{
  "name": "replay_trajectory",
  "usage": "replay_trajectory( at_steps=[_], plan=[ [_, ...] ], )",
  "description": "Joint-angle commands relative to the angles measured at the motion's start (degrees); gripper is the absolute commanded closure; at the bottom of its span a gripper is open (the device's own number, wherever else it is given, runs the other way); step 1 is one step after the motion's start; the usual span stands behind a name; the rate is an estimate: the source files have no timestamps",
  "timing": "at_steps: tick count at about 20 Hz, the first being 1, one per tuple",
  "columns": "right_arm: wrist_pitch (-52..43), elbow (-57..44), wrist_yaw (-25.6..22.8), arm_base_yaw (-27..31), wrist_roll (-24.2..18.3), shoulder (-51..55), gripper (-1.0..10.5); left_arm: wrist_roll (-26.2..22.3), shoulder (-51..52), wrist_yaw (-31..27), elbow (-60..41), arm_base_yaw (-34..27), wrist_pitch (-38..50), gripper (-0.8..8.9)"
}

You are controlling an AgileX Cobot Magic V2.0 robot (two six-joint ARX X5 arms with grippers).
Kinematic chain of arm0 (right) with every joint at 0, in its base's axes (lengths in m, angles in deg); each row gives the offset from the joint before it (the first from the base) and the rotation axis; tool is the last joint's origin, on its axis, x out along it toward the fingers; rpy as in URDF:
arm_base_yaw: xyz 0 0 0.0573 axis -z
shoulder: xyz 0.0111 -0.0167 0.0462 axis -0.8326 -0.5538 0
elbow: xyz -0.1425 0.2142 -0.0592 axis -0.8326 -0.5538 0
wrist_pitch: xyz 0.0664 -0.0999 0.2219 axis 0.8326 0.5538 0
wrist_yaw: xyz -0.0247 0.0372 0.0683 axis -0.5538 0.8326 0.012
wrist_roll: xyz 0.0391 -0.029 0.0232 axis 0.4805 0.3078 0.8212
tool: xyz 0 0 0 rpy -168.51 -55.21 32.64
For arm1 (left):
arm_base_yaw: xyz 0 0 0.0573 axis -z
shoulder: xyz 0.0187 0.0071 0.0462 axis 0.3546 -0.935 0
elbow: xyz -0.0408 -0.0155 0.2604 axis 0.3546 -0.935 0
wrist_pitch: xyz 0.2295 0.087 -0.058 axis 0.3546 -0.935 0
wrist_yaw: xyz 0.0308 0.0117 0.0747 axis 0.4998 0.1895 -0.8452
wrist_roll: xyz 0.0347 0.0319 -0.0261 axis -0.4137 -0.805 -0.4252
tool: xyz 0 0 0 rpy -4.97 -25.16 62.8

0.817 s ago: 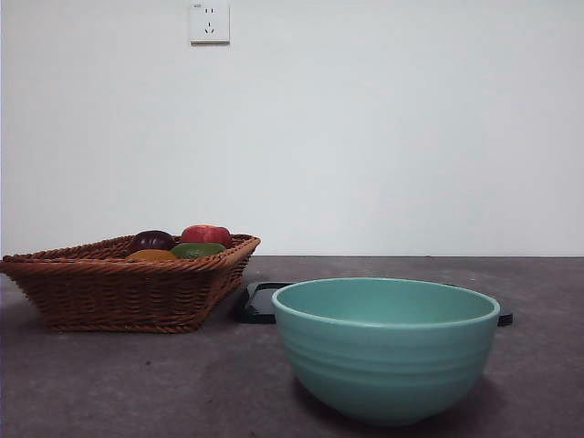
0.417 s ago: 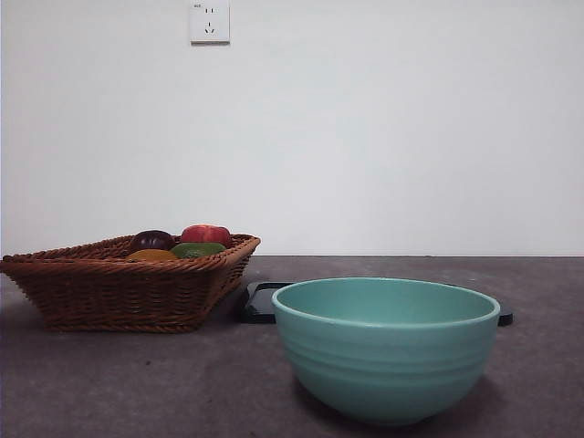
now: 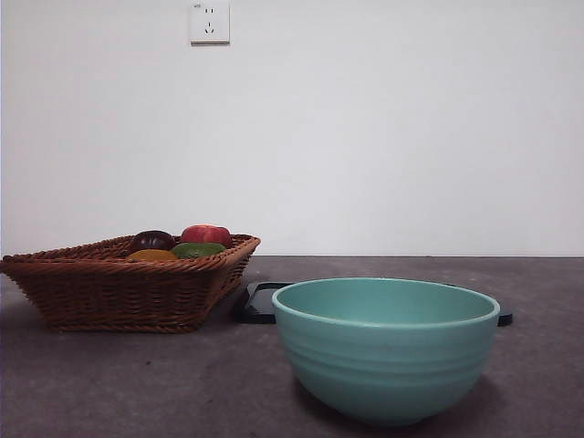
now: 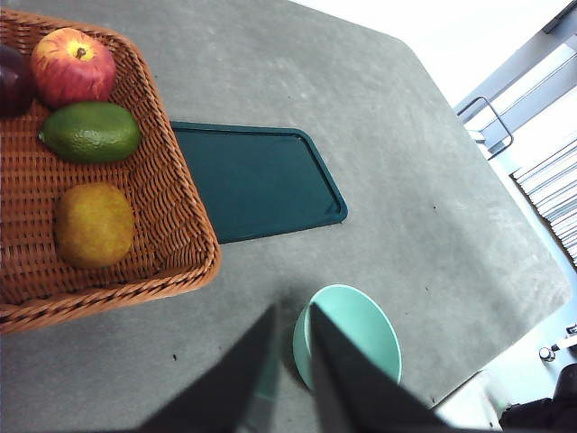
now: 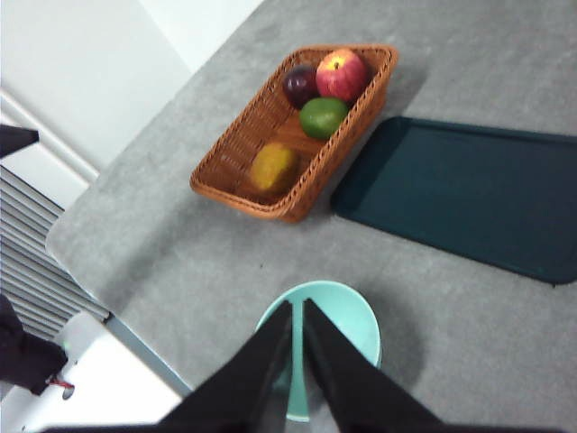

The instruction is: Pick up the wifruite, put it on the bowl, pick up the plate, put it on desk

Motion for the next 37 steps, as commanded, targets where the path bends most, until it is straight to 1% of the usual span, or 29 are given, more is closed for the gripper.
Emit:
replay_trajectory(
  at_steps=[1, 2, 3, 4, 5, 6, 7, 8, 14, 17, 18, 19, 21, 23, 26, 30, 33, 35, 37],
  plan=[
    [0.4, 1.0, 0.1, -0.2, -1.7, -0.4, 8.9, -1.3, -0.3, 0.2, 1.4, 0.1, 0.6, 5.25],
    [0.4, 1.0, -0.1, -0.2, -1.7, -0.4, 8.2, -1.5, -0.3, 0.2, 1.4, 0.1, 0.6, 4.30],
    [0.4, 1.0, -0.4, -0.2, -1.7, -0.4, 7.3, -1.8, -0.3, 0.2, 1.4, 0.1, 0.6, 3.58],
    [0.4, 1.0, -1.2, -0.2, -1.5, -0.4, 6.0, -1.8, -0.3, 0.2, 1.4, 0.1, 0.7, 2.80],
    [0.4, 1.0, -2.0, -0.2, -1.4, -0.4, 5.0, -1.8, -0.3, 0.2, 1.4, 0.1, 0.8, 2.47],
    [0.4, 1.0, -2.5, -0.2, -1.4, -0.4, 4.2, -1.8, -0.3, 0.2, 1.4, 0.1, 1.0, 2.42],
    [0.4, 1.0, -3.1, -0.2, -1.4, -0.4, 3.6, -1.6, -0.3, 0.2, 1.4, 0.1, 1.1, 2.45],
    [0.4, 1.0, -3.2, -0.2, -1.5, -0.4, 3.4, -1.4, -0.3, 0.2, 1.4, 0.1, 1.0, 2.48],
    [0.4, 1.0, -3.1, -0.2, -1.5, -0.4, 3.4, -1.6, -0.7, 0.2, 1.9, 0.2, 0.3, 2.52],
    [1.4, 1.0, -2.7, -0.2, -1.4, -0.3, 3.4, -5.9, -5.1, -0.8, 4.7, 0.4, -3.6, 2.55],
    [1.4, 1.0, -2.7, -0.2, -1.4, -0.3, 3.4, -7.0, -7.4, -2.2, 6.3, 0.8, -5.2, 2.55],
    [1.5, 1.0, -2.7, -0.2, -1.4, -0.3, 3.4, -8.2, -9.9, -4.9, 8.1, 1.3, -6.8, 2.56],
    [1.6, 1.0, -2.7, -0.2, -1.4, -0.3, 3.4, -9.2, -15.3, -10.8, 11.8, 2.5, -9.0, 2.56],
    [1.7, 1.0, -2.6, -0.2, -1.4, -0.3, 3.4, -10.0, -21.1, -14.9, 15.7, 4.1, -10.5, 2.56],
    [1.7, 1.0, -2.3, -0.2, -1.2, -0.3, 3.4, -10.0, -30.6, -22.2, 22.6, 7.9, -12.6, 2.56],
    [1.6, 1.0, 0.3, -0.2, -1.2, -0.3, 3.4, -9.7, -42.9, -31.0, 29.9, 13.7, -13.5, 2.57],
    [1.6, 1.0, 0.3, -0.2, -1.2, -0.3, 3.4, -9.7, -50.7, -34.9, 32.5, 16.7, -13.6, 2.57],
    [1.6, 1.0, 0.3, -0.2, -1.2, -0.3, 3.4, -9.7, -55.2, -37.4, 32.6, 17.9, -12.0, 2.57],
    [1.6, 1.0, 0.3, -0.2, -1.2, -0.3, 3.4, -9.7, -59.4, -37.9, 32.6, 18.2, -10.1, 2.56]
  ],
)
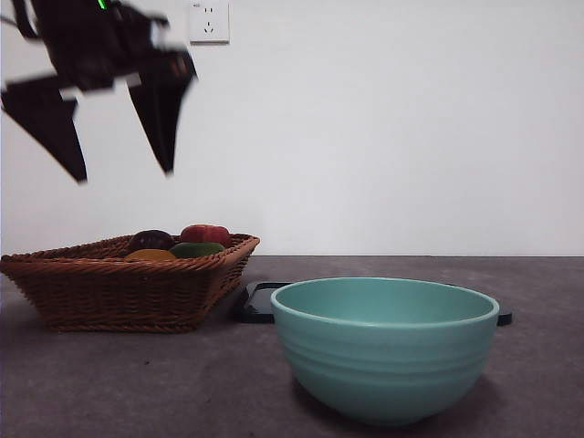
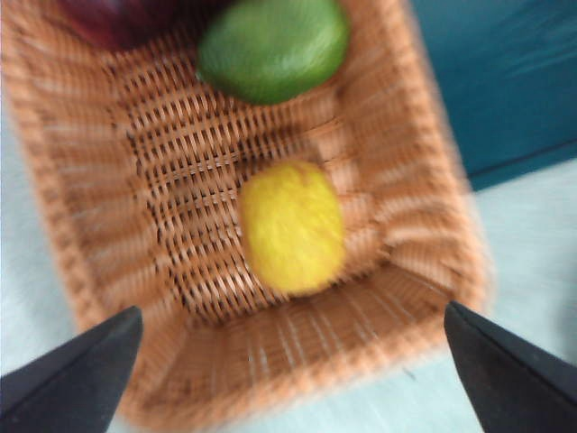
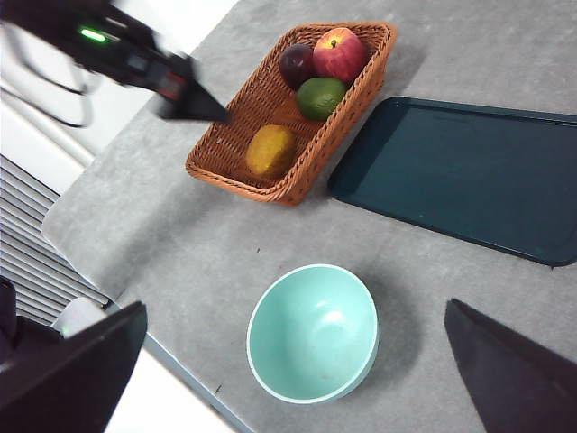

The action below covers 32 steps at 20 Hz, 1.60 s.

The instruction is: Pick up the wifruite, put it on the bowl, pick up the plate, put it on desk

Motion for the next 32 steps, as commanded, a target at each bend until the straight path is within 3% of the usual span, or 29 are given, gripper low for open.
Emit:
replay_trajectory(
  at_steps=[1, 10, 11, 14, 15, 18, 23, 26, 32],
  plan=[
    [-0.3, 1.0, 0.2, -0.2, -0.2, -0.3, 3.4, -0.8, -4.9, -0.3, 1.4, 0.2, 2.3, 2.56],
    [-0.3, 1.0, 0.2, -0.2, -0.3, -0.3, 3.4, -0.9, -16.5, -0.2, 1.4, 0.2, 6.3, 2.61],
    [-0.3, 1.0, 0.2, -0.2, -0.2, -0.3, 3.4, -0.9, -16.9, -0.2, 1.4, 0.2, 6.5, 2.99],
    [-0.3, 1.0, 0.2, -0.2, -0.2, -0.3, 3.4, -1.0, -17.0, -0.2, 1.4, 0.2, 7.3, 5.87],
    [-0.3, 1.0, 0.2, -0.2, -0.2, -0.3, 3.4, -1.1, -17.0, -0.2, 1.4, 0.2, 7.4, 6.23],
    [-0.4, 1.0, 0.2, -0.2, -0.2, -0.3, 3.4, -3.1, -17.0, -0.2, 1.7, 0.2, 7.8, 6.30],
    [-0.3, 1.1, 0.1, -0.2, -0.3, -0.3, 3.5, -4.4, -14.0, -0.2, 7.5, 0.1, -1.2, 6.31],
    [0.3, 1.9, 0.0, -0.2, -0.3, 0.4, 3.5, -3.5, -7.6, -0.1, 8.0, 1.2, -4.5, 6.31],
    [7.7, 2.9, 0.1, -0.2, -0.5, 3.8, 3.5, 3.1, 5.9, 0.2, 8.0, 7.2, -9.2, 6.31]
  ],
)
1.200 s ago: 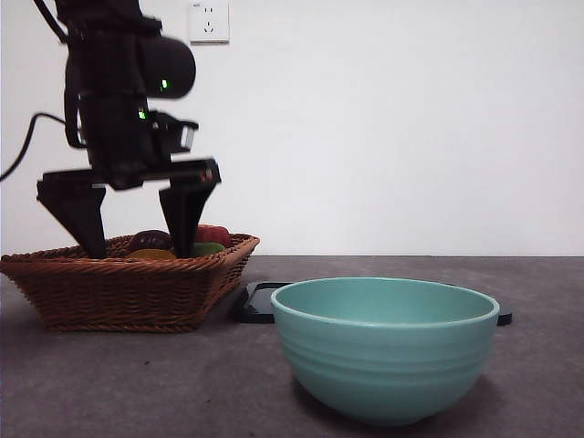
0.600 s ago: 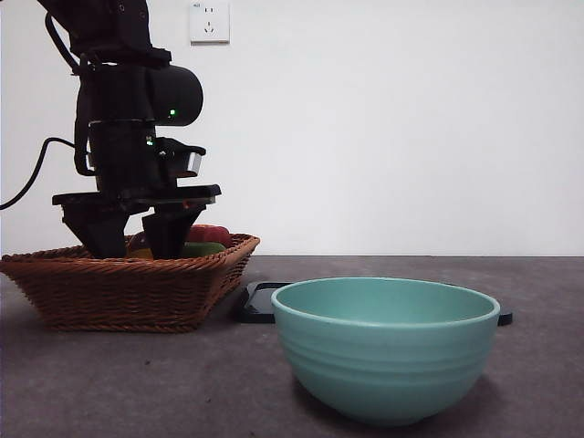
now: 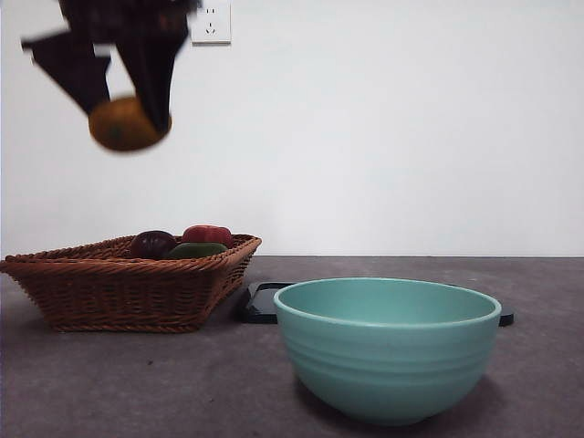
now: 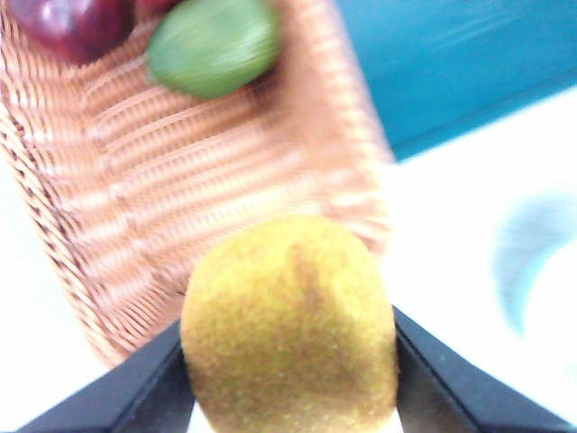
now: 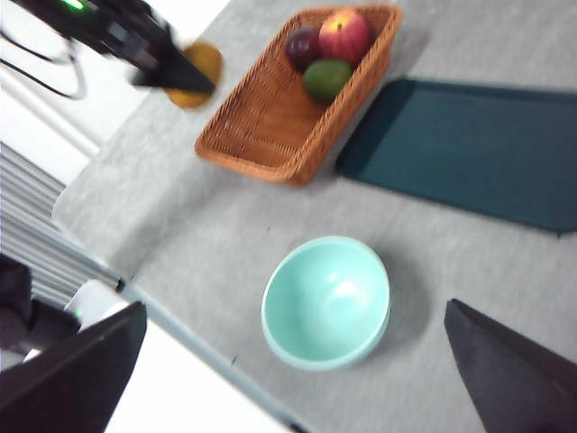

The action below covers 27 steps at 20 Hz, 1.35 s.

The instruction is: Pick up the wifruite, put it on the bowl, pick up the plate, put it on desk

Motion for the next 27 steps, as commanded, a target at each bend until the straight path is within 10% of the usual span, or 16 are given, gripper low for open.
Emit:
replay_trajectory(
  at_steps=[1, 14, 27],
  plan=[
    [1.8, 1.1, 0.1, -0.2, -0.5, 1.8, 3.5, 4.5, 2.4, 0.2, 1.5, 3.5, -0.2, 6.31],
    [11.7, 3.9, -1.6, -0.2, -0.3, 11.5, 3.5, 20.1, 1.0, 0.1, 0.8, 29.4, -1.9, 6.31],
    [11.6, 5.3, -1.6, -0.2, -0.9, 11.5, 3.5, 20.6, -18.9, -2.0, 0.8, 34.5, 9.0, 6.31]
  ],
)
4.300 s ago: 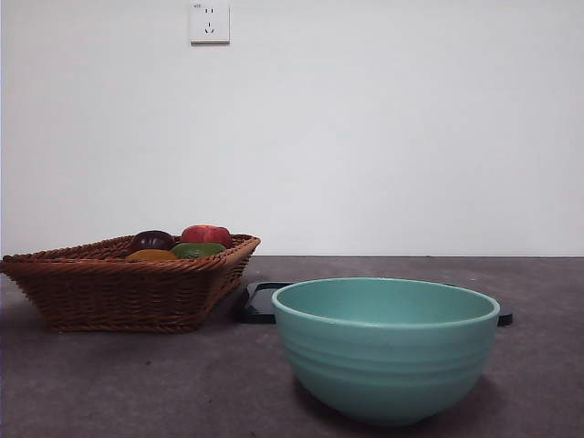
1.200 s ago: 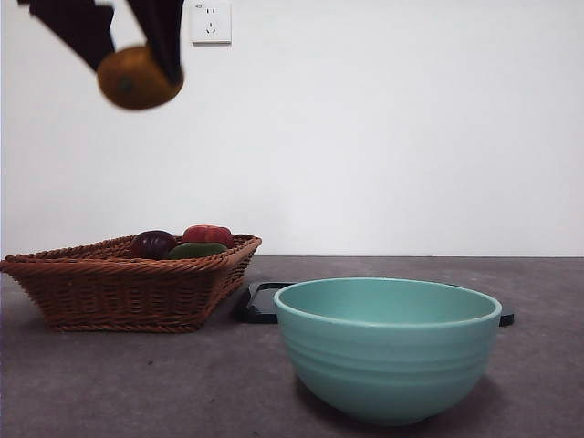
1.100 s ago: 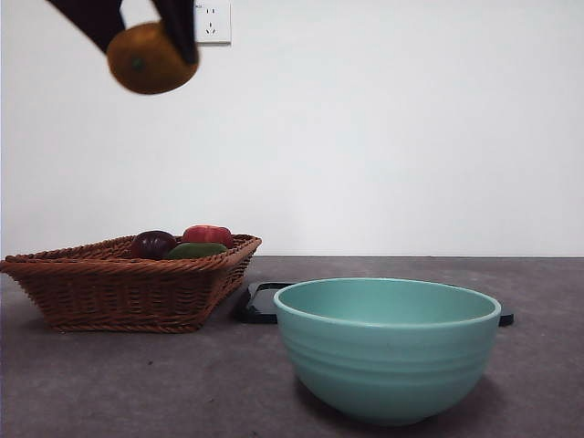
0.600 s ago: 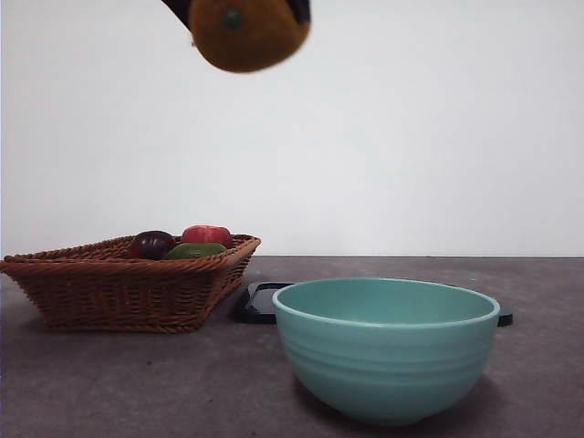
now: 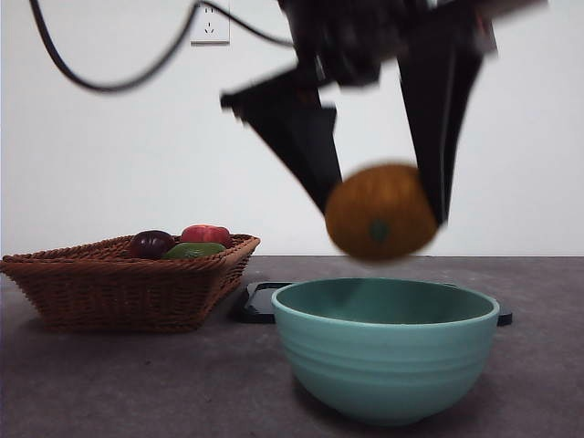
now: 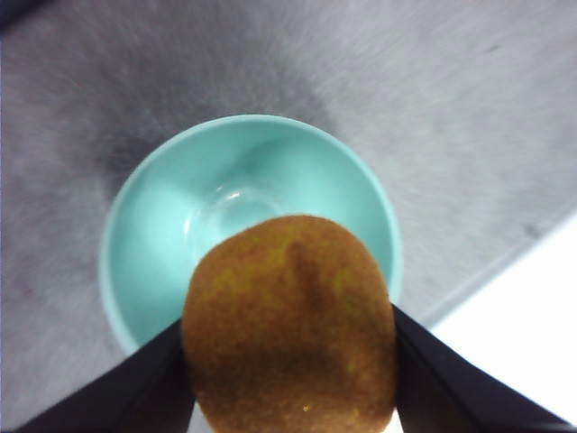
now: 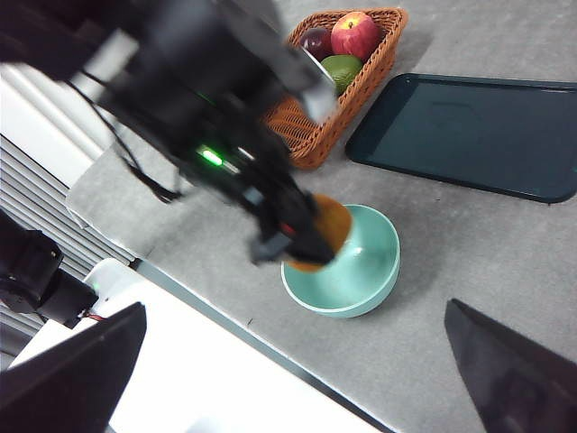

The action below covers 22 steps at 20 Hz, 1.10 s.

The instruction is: Pick up the wifruite, put it on the bowl, pick up the plate, put it on desk

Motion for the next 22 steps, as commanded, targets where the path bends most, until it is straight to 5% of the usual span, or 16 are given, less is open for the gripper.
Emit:
replay_trajectory(
  at_steps=[1, 14, 18, 22],
  plan=[
    [-0.5, 1.0, -0.1, -0.2, -0.9, 0.0, 3.5, -1.4, -4.1, -1.4, 0.8, 0.8, 0.7, 6.31],
    [-1.5, 1.0, -0.3, -0.2, -0.8, 0.0, 3.5, -3.3, -11.9, -1.5, 0.9, 0.3, 2.9, 6.15],
    [-1.4, 1.0, -0.3, -0.2, -0.6, 0.0, 3.5, -3.4, -11.7, -1.5, 1.8, 0.1, 1.8, 2.76],
    [-1.5, 1.0, -0.3, -0.2, -0.4, 0.0, 3.5, -4.1, -8.8, -1.5, 5.3, 0.1, -1.0, 2.09]
  ],
)
